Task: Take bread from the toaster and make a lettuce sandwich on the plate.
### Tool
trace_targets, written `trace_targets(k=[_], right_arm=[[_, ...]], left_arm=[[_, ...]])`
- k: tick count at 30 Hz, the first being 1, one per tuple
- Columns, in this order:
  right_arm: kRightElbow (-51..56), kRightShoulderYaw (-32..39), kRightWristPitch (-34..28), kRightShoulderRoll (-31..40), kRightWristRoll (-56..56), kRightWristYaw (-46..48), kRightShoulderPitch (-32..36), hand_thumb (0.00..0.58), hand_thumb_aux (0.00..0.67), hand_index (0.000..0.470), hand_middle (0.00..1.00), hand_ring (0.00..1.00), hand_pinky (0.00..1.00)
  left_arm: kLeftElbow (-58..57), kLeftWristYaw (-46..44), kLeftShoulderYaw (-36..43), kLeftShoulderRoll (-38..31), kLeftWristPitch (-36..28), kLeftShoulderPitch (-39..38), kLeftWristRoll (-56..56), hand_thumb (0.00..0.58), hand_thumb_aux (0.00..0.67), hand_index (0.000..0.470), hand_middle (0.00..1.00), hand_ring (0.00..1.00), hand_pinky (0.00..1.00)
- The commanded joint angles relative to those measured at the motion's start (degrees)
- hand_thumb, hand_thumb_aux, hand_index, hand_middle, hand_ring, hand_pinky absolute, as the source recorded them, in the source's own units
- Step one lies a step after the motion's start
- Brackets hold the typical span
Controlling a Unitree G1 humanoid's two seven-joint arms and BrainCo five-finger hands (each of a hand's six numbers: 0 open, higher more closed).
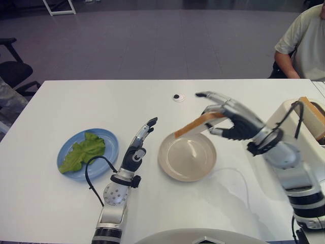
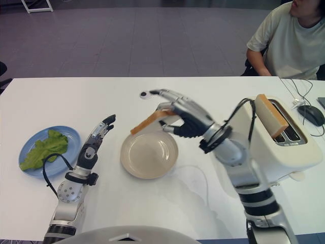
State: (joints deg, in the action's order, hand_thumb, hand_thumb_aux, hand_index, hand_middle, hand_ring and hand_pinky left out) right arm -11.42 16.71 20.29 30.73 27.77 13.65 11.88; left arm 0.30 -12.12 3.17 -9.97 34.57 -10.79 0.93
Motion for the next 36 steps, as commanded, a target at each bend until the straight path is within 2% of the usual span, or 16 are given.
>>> trace_targets(k=[1,4,7,8,9,10,19,23,24,27,30,33,36], right_arm=[[10.7,5.9,5.0,-3.0,14.1,-11.1,3.0,0.580,0.670,0.470,0.00,0.00,0.00],[15.7,8.9,7.4,-2.9,23.3,-19.0,4.2,0.580,0.670,0.470,0.00,0.00,0.00],[17.6,11.7,9.4,-2.5,27.8,-22.0,3.7,0.580,0.670,0.470,0.00,0.00,0.00],[17.6,12.4,9.8,-2.3,28.7,-22.4,3.3,0.541,0.497,0.348,0.00,0.00,0.00],[17.5,12.9,10.3,-2.0,29.2,-22.4,2.8,0.278,0.187,0.131,0.00,0.00,0.00],[17.6,13.3,10.8,-1.6,29.0,-21.9,2.3,0.000,0.000,0.000,0.00,0.00,0.00],[19.7,13.2,14.3,0.9,25.5,-18.9,0.1,0.000,0.000,0.000,0.00,0.00,0.00],[19.8,10.3,14.7,0.2,18.4,-17.7,-0.3,0.000,0.000,0.000,0.00,0.00,0.00],[19.8,9.1,14.9,0.1,15.6,-17.1,-0.5,0.000,0.000,0.000,0.00,0.00,0.00],[20.6,5.9,15.5,-0.5,6.9,-15.5,-1.1,0.000,0.000,0.000,0.00,0.00,0.00],[21.8,3.9,15.8,-1.5,1.5,-14.1,-1.1,0.000,0.000,0.000,0.00,0.00,0.00],[22.8,3.5,16.5,-2.1,0.2,-12.9,-0.9,0.000,0.000,0.000,0.00,0.00,0.00],[23.5,3.6,17.3,-2.6,0.5,-12.1,-0.7,0.000,0.000,0.000,0.00,0.00,0.00]], left_arm=[[-0.4,-0.5,0.0,-0.4,0.1,0.0,-0.2,0.000,0.000,0.000,0.00,0.00,0.00],[-0.2,-0.6,0.1,-0.5,0.1,-0.1,-0.3,0.000,0.000,0.000,0.00,0.00,0.00],[0.2,-0.6,0.0,-0.5,0.0,-0.4,-0.2,0.000,0.000,0.000,0.00,0.00,0.00],[0.3,-0.6,0.0,-0.5,0.0,-0.4,-0.3,0.000,0.000,0.000,0.00,0.00,0.00],[0.3,-0.7,0.0,-0.5,-0.1,-0.4,-0.3,0.000,0.000,0.000,0.00,0.00,0.00],[0.4,-0.7,0.0,-0.5,-0.1,-0.5,-0.3,0.000,0.000,0.000,0.00,0.00,0.00],[0.5,-0.9,-0.3,-0.8,-0.3,-0.2,-0.5,0.000,0.000,0.000,0.00,0.00,0.00],[5.9,0.0,-4.6,-3.2,-3.1,-1.2,-0.8,0.000,0.000,0.000,0.00,0.00,0.00],[8.4,0.1,-7.2,-5.6,-5.2,-1.5,1.6,0.000,0.000,0.000,0.00,0.00,0.00],[11.4,1.7,-16.9,-16.5,-9.8,-2.7,17.7,0.000,0.000,0.000,0.00,0.00,0.00],[5.1,6.8,-26.1,-26.4,-12.4,-4.8,28.1,0.000,0.000,0.000,0.00,0.00,0.00],[-5.3,13.4,-28.0,-34.0,-14.5,-8.0,38.0,0.000,0.000,0.000,0.00,0.00,0.00],[-14.4,17.6,-26.5,-37.8,-15.6,-9.1,41.1,0.000,0.000,0.000,0.00,0.00,0.00]])
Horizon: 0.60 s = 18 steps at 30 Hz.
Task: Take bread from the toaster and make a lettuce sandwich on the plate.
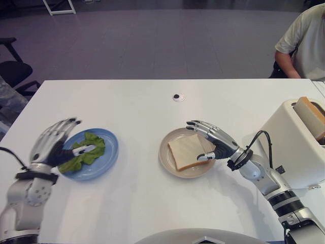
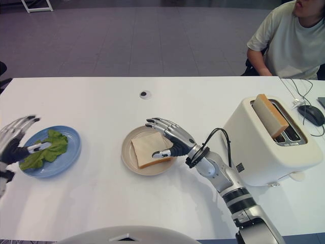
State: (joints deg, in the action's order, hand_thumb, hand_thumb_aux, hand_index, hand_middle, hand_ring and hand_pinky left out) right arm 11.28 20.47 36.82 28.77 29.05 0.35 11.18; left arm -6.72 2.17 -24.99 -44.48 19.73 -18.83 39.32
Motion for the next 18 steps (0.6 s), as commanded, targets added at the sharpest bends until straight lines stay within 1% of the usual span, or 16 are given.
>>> trace_targets(k=[1,2,3,4,6,7,8,11,12,14,15,16,17,18], right_arm=[[1.2,-0.2,1.0,-0.7,-0.4,1.3,0.1,0.000,0.000,0.000,0.00,0.00,0.00],[1.7,-0.3,1.3,-0.8,0.0,1.2,0.2,0.000,0.000,0.000,0.00,0.00,0.00],[2.1,-0.4,1.5,-1.0,0.4,1.2,0.3,0.000,0.000,0.000,0.00,0.00,0.00],[2.4,-0.4,1.7,-1.0,0.7,1.1,0.4,0.000,0.000,0.000,0.00,0.00,0.00],[2.8,-0.4,2.0,-1.2,1.2,1.0,0.6,0.000,0.000,0.000,0.00,0.00,0.00],[2.9,-0.5,2.1,-1.3,1.5,1.0,0.7,0.000,0.000,0.000,0.00,0.00,0.00],[3.0,-0.5,2.2,-1.4,1.7,0.9,0.7,0.000,0.000,0.000,0.00,0.00,0.00],[3.1,-0.7,2.3,-1.4,2.4,0.8,0.7,0.000,0.000,0.000,0.00,0.00,0.00],[3.1,-0.7,2.3,-1.4,2.6,0.7,0.7,0.000,0.000,0.000,0.00,0.00,0.00],[3.2,-0.7,2.4,-1.3,3.0,0.6,0.8,0.000,0.000,0.000,0.00,0.00,0.00],[3.2,-0.8,2.4,-1.3,3.1,0.6,0.8,0.000,0.000,0.000,0.00,0.00,0.00],[3.2,-0.9,2.5,-1.3,3.3,0.5,0.8,0.000,0.000,0.000,0.00,0.00,0.00],[3.3,-1.0,2.5,-1.3,3.4,0.5,0.8,0.000,0.000,0.000,0.00,0.00,0.00],[3.3,-1.1,2.6,-1.3,3.6,0.4,0.9,0.000,0.000,0.000,0.00,0.00,0.00]], left_arm=[[-10.6,4.6,2.7,-4.3,-1.0,-0.8,3.4,0.023,0.013,0.009,0.00,0.00,0.00],[-13.6,5.7,4.2,-4.9,-1.0,0.1,3.9,0.140,0.087,0.061,0.00,0.00,0.00],[-16.2,6.6,5.8,-5.3,-0.9,1.2,4.2,0.234,0.152,0.107,0.00,0.00,0.00],[-18.7,7.6,7.5,-5.6,-0.7,2.3,4.6,0.443,0.344,0.241,0.00,0.00,0.00],[-22.1,9.1,10.3,-6.1,-0.2,4.1,4.6,0.491,0.407,0.286,0.00,0.00,0.00],[-23.1,9.6,11.3,-6.5,0.0,4.6,4.3,0.519,0.452,0.317,0.00,0.00,0.00],[-23.6,9.9,12.0,-6.8,0.1,5.0,3.9,0.535,0.483,0.339,0.00,0.00,0.00],[-24.5,10.5,13.6,-7.6,0.5,5.7,2.7,0.520,0.455,0.319,0.00,0.00,0.00],[-24.6,10.8,14.0,-7.7,0.6,5.6,2.5,0.500,0.420,0.295,0.00,0.00,0.00],[-24.5,11.0,14.7,-7.9,0.5,5.4,1.8,0.494,0.413,0.289,0.00,0.00,0.00],[-24.1,11.2,14.9,-8.0,0.5,5.2,1.5,0.509,0.436,0.306,0.00,0.00,0.00],[-23.8,11.3,15.1,-8.1,0.4,5.0,1.2,0.547,0.510,0.358,0.00,0.00,0.00],[-23.4,11.6,15.2,-8.2,0.4,4.8,1.1,0.578,0.631,0.442,0.00,0.00,0.00],[-23.1,11.9,15.3,-8.4,0.3,4.7,0.9,0.580,0.670,0.470,0.00,0.00,0.00]])
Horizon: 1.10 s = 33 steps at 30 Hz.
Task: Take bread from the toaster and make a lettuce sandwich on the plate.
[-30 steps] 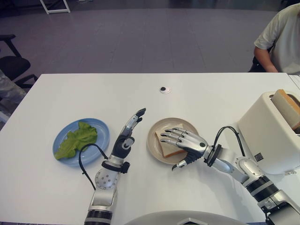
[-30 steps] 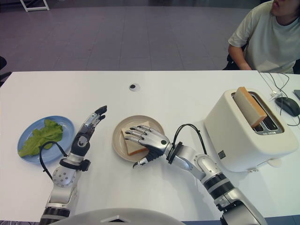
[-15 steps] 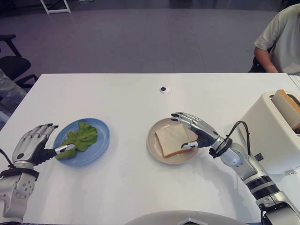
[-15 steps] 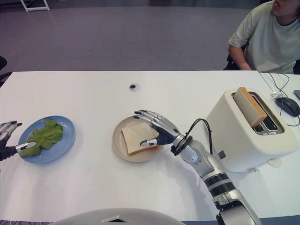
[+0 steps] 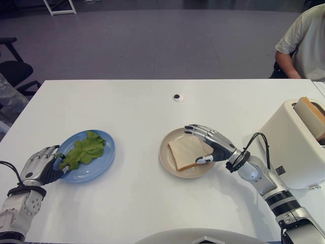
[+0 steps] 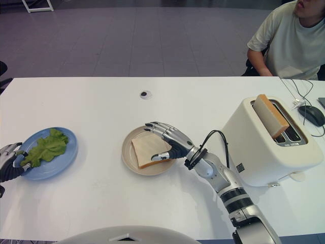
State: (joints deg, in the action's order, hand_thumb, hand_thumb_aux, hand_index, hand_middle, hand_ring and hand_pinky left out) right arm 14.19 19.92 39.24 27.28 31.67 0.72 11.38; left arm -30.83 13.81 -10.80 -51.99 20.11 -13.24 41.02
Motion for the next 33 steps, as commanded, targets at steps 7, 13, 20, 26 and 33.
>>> trace_targets(k=[7,13,20,26,33], right_arm=[[2.0,-0.5,0.5,0.2,2.4,-1.2,1.4,0.000,0.000,0.000,0.00,0.00,0.00],[3.5,-0.5,0.9,0.1,3.2,-2.3,2.1,0.000,0.000,0.000,0.00,0.00,0.00],[4.5,-1.0,1.1,0.2,3.1,-3.4,2.4,0.000,0.000,0.000,0.00,0.00,0.00],[5.6,-3.9,1.0,0.4,0.1,-4.0,2.9,0.000,0.000,0.000,0.00,0.00,0.00],[7.5,-10.1,-1.4,-0.3,-6.9,-4.0,4.0,0.000,0.000,0.000,0.00,0.00,0.00]], left_arm=[[4.2,1.2,-1.5,-0.4,3.2,-2.8,-7.1,0.580,0.670,0.470,0.00,0.00,0.00],[5.0,-3.5,-5.8,0.4,9.5,-4.1,-19.0,0.580,0.670,0.470,0.00,0.00,0.00],[11.2,-15.8,-12.3,3.7,16.3,-5.0,-40.9,0.580,0.670,0.470,0.00,0.00,0.00],[25.9,-23.0,-10.0,8.1,12.2,-4.8,-47.8,0.580,0.670,0.470,0.00,0.00,0.00],[38.2,-27.2,5.3,17.8,1.4,2.1,-42.9,0.580,0.670,0.470,0.00,0.00,0.00]])
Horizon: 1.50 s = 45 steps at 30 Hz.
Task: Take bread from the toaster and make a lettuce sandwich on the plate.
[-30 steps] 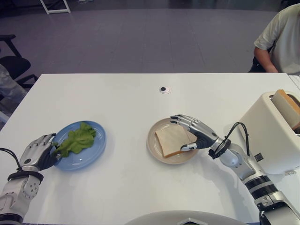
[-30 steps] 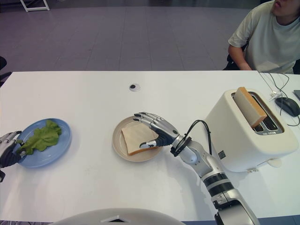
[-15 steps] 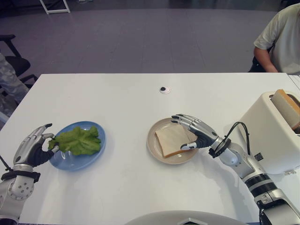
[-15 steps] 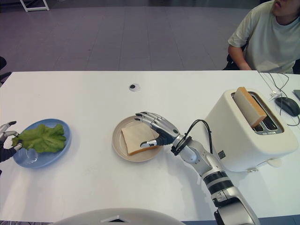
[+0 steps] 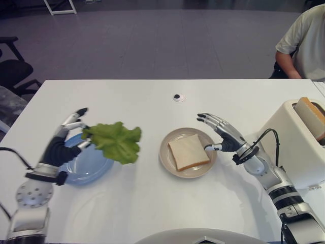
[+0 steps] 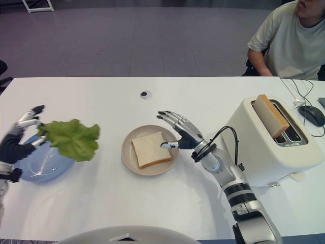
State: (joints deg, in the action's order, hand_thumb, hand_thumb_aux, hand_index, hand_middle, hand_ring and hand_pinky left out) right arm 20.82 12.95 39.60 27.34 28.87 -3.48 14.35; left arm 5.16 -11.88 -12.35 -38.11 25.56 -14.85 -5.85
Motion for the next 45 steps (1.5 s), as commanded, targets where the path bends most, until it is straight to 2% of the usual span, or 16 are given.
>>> trace_targets(k=[1,5,12,19,25,30,34,45], right_arm=[[1.1,-4.2,-2.4,-0.7,-5.6,0.3,1.3,0.000,0.000,0.000,0.00,0.00,0.00],[2.4,-6.3,-3.8,-1.7,-8.4,0.3,2.1,0.000,0.000,0.000,0.00,0.00,0.00],[4.1,-4.9,-3.6,-3.4,-6.3,0.0,2.6,0.000,0.000,0.000,0.00,0.00,0.00],[4.5,-3.9,-3.3,-4.2,-5.2,0.2,2.8,0.000,0.000,0.000,0.00,0.00,0.00],[5.3,-3.4,-3.0,-4.4,-4.6,0.2,3.1,0.000,0.000,0.000,0.00,0.00,0.00],[5.8,-3.2,-2.9,-4.4,-4.2,0.0,3.3,0.000,0.000,0.000,0.00,0.00,0.00],[6.0,-2.9,-2.9,-4.4,-4.0,0.0,3.4,0.000,0.000,0.000,0.00,0.00,0.00],[5.9,-2.6,-2.9,-4.4,-3.7,0.1,3.4,0.000,0.000,0.000,0.00,0.00,0.00]], left_arm=[[1.7,-1.6,9.4,5.7,-5.3,5.5,6.1,0.580,0.670,0.470,0.00,0.00,0.00],[-7.3,-1.6,20.2,14.5,-8.7,15.5,13.8,0.580,0.670,0.470,0.00,0.00,0.00],[-20.3,1.0,24.5,21.1,-7.7,23.5,19.0,0.580,0.670,0.470,0.00,0.00,0.00],[-24.2,3.2,25.2,22.8,-5.6,24.6,20.9,0.580,0.670,0.470,0.00,0.00,0.00],[-14.5,-4.0,26.8,24.9,-1.4,21.7,11.7,0.580,0.670,0.470,0.00,0.00,0.00],[-9.9,-6.1,25.8,25.5,-2.4,20.7,8.4,0.580,0.670,0.470,0.00,0.00,0.00],[-12.8,-5.1,24.3,25.0,-2.8,21.1,10.0,0.580,0.670,0.470,0.00,0.00,0.00],[-27.1,4.3,24.6,22.1,-0.7,24.7,23.7,0.580,0.670,0.470,0.00,0.00,0.00]])
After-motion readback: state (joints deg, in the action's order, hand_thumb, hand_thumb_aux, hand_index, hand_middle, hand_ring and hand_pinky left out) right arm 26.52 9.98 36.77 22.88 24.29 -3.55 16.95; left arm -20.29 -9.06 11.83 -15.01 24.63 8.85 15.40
